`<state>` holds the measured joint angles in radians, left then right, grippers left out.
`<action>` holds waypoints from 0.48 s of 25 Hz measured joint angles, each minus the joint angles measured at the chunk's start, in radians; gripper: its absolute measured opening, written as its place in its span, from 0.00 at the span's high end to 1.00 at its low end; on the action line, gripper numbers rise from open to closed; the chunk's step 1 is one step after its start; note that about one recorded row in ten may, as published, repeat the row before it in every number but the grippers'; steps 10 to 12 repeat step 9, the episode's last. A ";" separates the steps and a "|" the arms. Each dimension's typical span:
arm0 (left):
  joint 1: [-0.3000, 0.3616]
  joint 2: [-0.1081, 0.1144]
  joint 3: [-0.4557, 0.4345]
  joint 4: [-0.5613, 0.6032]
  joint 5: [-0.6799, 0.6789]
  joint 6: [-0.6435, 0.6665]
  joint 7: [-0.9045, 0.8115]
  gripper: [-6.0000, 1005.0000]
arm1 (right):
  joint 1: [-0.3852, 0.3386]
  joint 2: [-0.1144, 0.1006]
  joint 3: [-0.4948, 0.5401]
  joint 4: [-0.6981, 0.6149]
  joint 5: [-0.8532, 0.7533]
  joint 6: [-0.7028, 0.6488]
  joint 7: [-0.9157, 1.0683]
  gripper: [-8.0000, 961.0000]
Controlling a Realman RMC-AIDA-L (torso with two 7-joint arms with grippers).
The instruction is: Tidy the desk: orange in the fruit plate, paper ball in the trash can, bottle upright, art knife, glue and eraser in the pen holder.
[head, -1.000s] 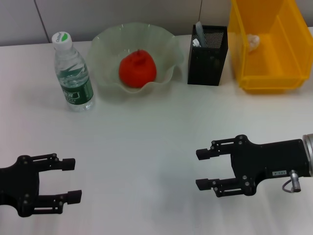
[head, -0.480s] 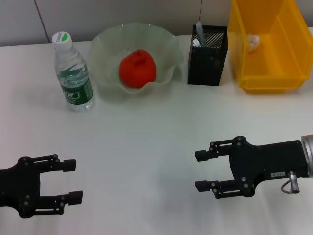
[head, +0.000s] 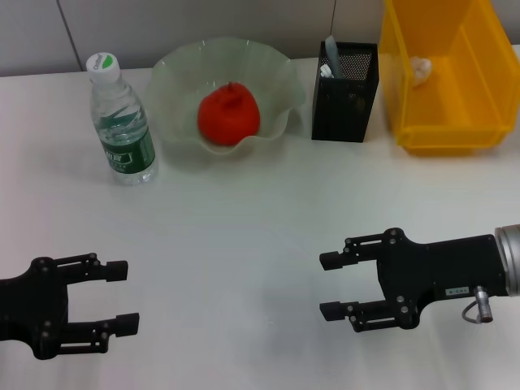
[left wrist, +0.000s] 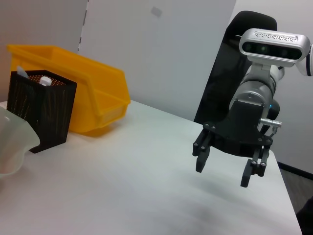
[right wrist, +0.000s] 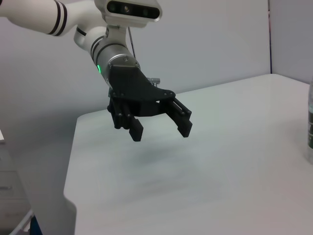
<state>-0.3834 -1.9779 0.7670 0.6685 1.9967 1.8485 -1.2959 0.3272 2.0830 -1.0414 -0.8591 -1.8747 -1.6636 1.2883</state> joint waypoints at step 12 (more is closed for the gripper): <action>0.010 0.000 -0.003 0.003 -0.001 0.004 0.003 0.22 | 0.004 -0.001 -0.002 0.002 -0.001 0.001 -0.004 0.32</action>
